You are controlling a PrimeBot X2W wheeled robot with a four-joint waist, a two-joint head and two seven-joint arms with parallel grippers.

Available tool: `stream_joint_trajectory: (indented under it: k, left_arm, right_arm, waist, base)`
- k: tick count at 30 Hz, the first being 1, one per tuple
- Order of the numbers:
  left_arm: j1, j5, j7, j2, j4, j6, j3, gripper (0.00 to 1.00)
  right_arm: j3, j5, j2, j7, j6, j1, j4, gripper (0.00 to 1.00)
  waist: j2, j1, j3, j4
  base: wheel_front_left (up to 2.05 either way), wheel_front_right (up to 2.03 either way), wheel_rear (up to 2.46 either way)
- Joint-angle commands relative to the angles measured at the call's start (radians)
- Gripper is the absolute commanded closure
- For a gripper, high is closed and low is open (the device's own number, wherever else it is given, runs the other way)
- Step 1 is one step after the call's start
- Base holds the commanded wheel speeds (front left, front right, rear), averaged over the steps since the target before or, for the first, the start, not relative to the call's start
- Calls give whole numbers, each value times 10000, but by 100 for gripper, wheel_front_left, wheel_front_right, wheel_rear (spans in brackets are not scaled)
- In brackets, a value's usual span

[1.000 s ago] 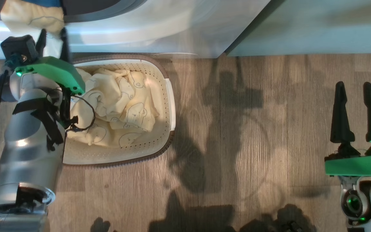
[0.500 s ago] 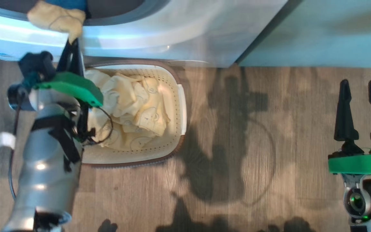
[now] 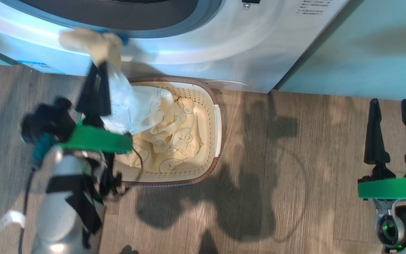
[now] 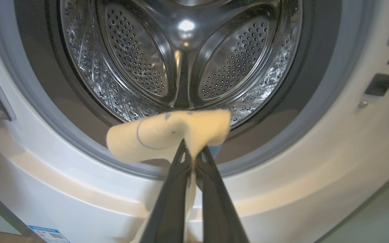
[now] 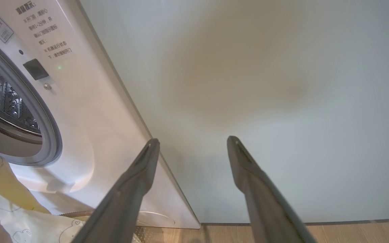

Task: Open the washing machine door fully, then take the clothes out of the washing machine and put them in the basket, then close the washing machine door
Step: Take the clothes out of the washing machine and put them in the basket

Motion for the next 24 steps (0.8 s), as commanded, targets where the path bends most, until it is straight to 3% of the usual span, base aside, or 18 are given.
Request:
stream_joint_trajectory:
  k: [1, 5, 9, 12, 24]
  left_arm:
    - [276, -56, -57, 115, -393, -38, 155, 100]
    - [888, -349, -57, 87, 138, -89, -227, 100]
    - [825, -638, -53, 82, 1762, -192, -570, 100]
    - [81, -835, 337, 194, 3729, -326, -882, 100]
    - [-2595, -1121, 858, 791, 8600, -458, -1417, 100]
  right_arm:
    - [162, -48, -125, -67, 2, 142, -254, 0]
    - [204, -52, -125, -67, 2, 140, -247, 0]
    - [284, -2, -125, -67, 2, 85, -257, 0]
    - [340, 93, -125, -67, 2, -23, -246, 0]
    - [481, 474, -125, -67, 2, -334, -255, 0]
  waist:
    - [-1, 2, -35, 31]
    - [-1, 2, -39, 16]
    - [-1, 2, 69, -84]
    - [-1, 2, 265, -294]
    - [-1, 2, 934, -1118]
  base:
    - [0, 0, 0]
    - [0, 0, 0]
    - [0, 0, 0]
    - [0, 0, 0]
    - [0, 0, 0]
